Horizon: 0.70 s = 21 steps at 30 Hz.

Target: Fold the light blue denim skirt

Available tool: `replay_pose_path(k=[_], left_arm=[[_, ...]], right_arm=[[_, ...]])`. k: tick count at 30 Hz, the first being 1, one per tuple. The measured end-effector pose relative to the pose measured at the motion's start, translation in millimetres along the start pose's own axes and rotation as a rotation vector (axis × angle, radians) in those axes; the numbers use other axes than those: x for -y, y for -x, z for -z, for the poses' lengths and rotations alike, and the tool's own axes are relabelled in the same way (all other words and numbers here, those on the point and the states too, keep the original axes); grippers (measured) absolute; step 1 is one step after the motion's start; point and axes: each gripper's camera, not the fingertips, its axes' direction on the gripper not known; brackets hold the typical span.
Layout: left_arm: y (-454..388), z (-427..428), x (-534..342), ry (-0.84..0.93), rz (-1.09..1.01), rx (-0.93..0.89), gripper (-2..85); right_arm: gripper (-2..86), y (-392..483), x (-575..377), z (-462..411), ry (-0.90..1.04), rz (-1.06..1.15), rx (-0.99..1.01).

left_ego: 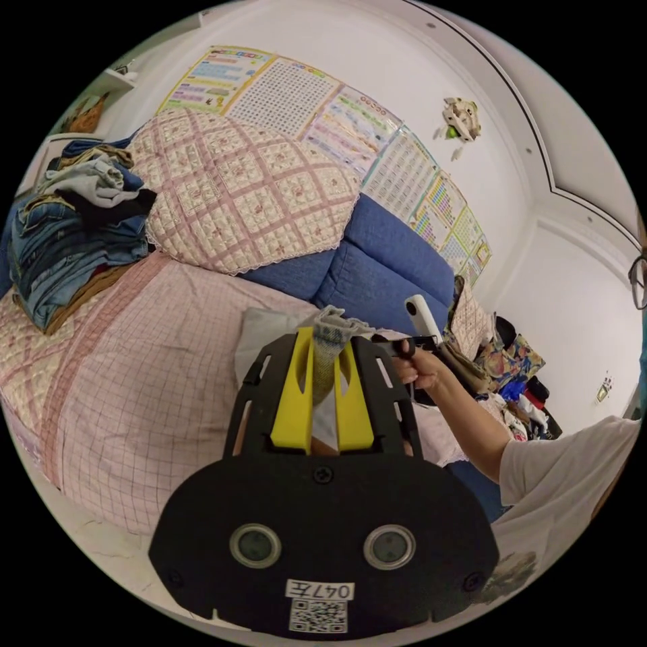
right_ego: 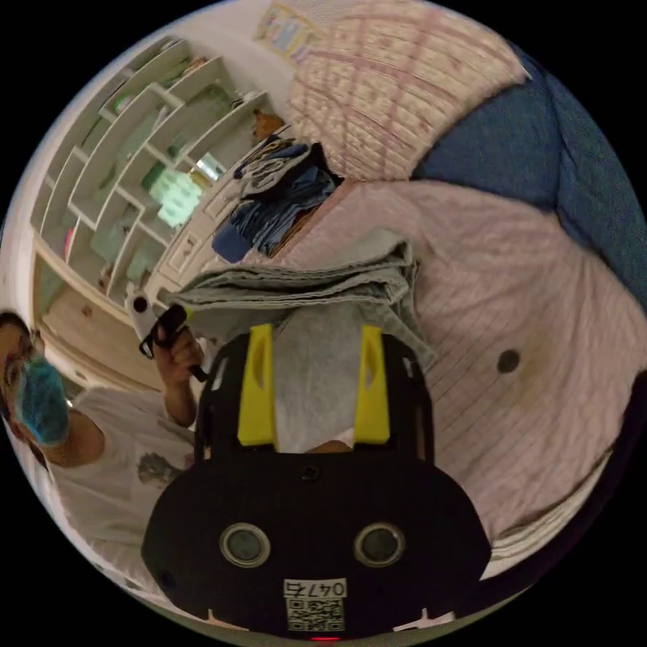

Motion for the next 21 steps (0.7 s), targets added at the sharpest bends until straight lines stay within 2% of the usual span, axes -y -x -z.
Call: replay_pose_path(k=[1, 5, 7, 10, 14, 17, 21], left_arm=[[4, -4, -11, 0.008, -0.008, 0.001, 3.2], [7, -23, -52, 0.045, -0.087, 0.012, 3.4], [2, -34, -70, 0.077, -0.144, 0.030, 3.5], [-11, -51, -101, 0.112, -0.265, 0.092, 3.6], [-36, -79, -149, 0.187, -0.450, 0.161, 3.6], [-64, -104, -197, 0.231, -0.622, 0.225, 3.7], [-97, -146, -258, 0.305, -0.854, 0.379, 3.8]], right_arm=[[19.7, -12, -6, 4, -0.015, -0.050, 0.090], [18.4, -43, -19, 30, -0.194, -0.205, 0.420], [16.5, -48, -21, 40, -0.246, -0.272, 0.456], [12.9, -37, -17, 54, -0.207, -0.306, 0.362], [2.0, 12, -13, 95, -0.125, -0.217, 0.068], [0.9, 71, -22, 143, -0.160, -0.046, -0.132], [0.8, 109, -36, 181, -0.167, 0.030, -0.235]])
